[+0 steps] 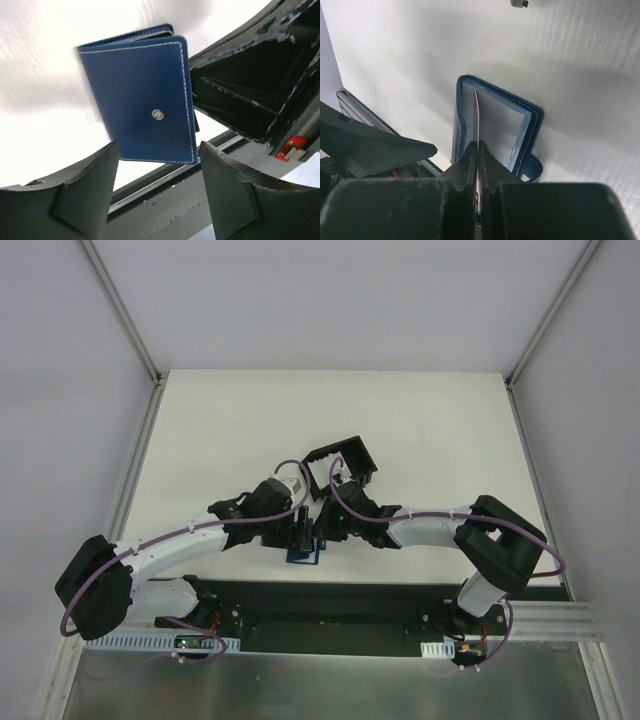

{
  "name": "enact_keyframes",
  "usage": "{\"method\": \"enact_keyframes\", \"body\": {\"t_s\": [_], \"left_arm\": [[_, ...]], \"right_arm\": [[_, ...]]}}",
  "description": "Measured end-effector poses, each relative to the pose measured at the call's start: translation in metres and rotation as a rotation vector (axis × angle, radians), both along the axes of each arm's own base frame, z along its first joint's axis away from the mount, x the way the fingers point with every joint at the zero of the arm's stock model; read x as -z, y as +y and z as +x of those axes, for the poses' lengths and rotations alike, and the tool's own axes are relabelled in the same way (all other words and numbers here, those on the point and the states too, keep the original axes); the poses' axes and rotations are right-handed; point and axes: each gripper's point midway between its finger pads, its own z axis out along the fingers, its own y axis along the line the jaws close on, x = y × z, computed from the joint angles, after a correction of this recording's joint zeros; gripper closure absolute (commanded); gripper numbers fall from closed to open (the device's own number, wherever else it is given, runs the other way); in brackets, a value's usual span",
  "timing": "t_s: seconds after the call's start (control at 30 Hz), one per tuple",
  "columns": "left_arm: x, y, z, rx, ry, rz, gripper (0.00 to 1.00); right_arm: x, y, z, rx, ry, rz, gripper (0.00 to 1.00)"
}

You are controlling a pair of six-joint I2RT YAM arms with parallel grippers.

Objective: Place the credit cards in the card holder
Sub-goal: Open the card holder at the center of the board.

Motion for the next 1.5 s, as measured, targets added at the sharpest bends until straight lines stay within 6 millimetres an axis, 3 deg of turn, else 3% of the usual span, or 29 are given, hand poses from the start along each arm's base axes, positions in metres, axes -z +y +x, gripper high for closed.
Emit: {"method": "enact_keyframes", "body": {"t_s": [0.2,0.5,0.67,0.83,1.1,1.3,1.5], "left_arm": [[-0.002,-0.008,0.005,0.008,-0.039,0.056,0.35],[0.008,-0.007,0.01,0.0,-0.052,0.157,0.41],[0.01,-0.009,0.012,0.006,-0.066,0.202,0.5],[0.007,-0.004,0.014,-0.013,-0.083,0.22,0.71],[0.0,0.004,0.017,-0.032,-0.117,0.239,0.81],[-0.008,0.011,0.021,-0.044,-0.134,0.275,0.82],[-0.013,0.023,0.028,-0.058,-0.169,0.344,0.73]], "right_arm": [[-0.001,0.001,0.0,-0.002,-0.001,0.004,0.99],[-0.001,0.001,0.0,-0.002,-0.003,0.006,1.0],[-0.001,0.001,0.001,0.0,-0.004,0.006,1.0],[0.0,0.0,0.002,0.004,-0.007,0.007,1.0],[0.0,0.0,0.002,0.005,-0.006,0.007,1.0],[0.003,-0.001,0.003,0.008,-0.003,0.001,1.0],[0.003,0.001,0.004,0.007,-0.002,0.001,1.0]]}}
